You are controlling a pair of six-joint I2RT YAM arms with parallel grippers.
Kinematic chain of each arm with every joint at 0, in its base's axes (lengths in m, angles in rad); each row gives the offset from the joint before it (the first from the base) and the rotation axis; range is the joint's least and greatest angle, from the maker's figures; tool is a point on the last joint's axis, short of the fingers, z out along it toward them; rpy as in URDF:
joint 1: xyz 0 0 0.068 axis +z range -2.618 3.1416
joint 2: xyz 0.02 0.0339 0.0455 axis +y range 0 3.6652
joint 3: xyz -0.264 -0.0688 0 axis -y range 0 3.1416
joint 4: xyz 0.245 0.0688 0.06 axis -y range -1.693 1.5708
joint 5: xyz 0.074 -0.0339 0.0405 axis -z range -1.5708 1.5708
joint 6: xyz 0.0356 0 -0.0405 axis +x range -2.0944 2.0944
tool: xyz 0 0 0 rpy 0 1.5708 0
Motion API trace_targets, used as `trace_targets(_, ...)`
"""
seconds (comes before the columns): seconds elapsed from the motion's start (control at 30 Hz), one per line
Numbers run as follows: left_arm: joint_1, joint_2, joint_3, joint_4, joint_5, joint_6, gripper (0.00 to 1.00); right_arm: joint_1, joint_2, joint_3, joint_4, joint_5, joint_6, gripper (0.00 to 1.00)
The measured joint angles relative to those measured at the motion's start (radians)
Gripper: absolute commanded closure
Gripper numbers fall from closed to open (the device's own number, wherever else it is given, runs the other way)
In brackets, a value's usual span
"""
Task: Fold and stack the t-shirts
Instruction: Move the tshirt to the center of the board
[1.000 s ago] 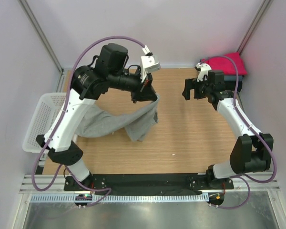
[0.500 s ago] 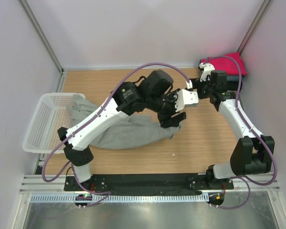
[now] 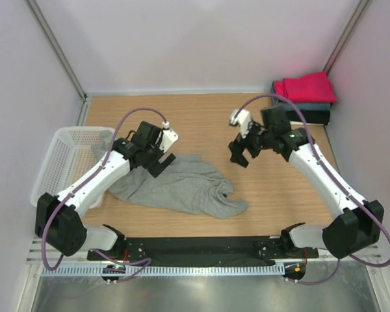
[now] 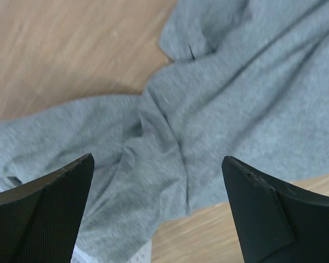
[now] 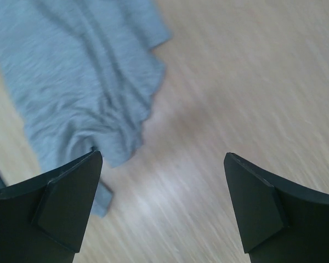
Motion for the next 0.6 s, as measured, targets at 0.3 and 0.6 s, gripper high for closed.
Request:
trace_targets(0.3, -0.004, 0.078, -0.154, 0.023, 0.051, -0.004, 0.0, 0.21, 0.116, -0.009, -0.161, -0.011, -0.074, 0.0)
trace_targets(0.6, -0.002, 0.278, -0.186, 0.047, 0.166, -0.043, 0.42, 0.209, 0.116, -0.006, -0.169, -0.007, -0.073, 0.0)
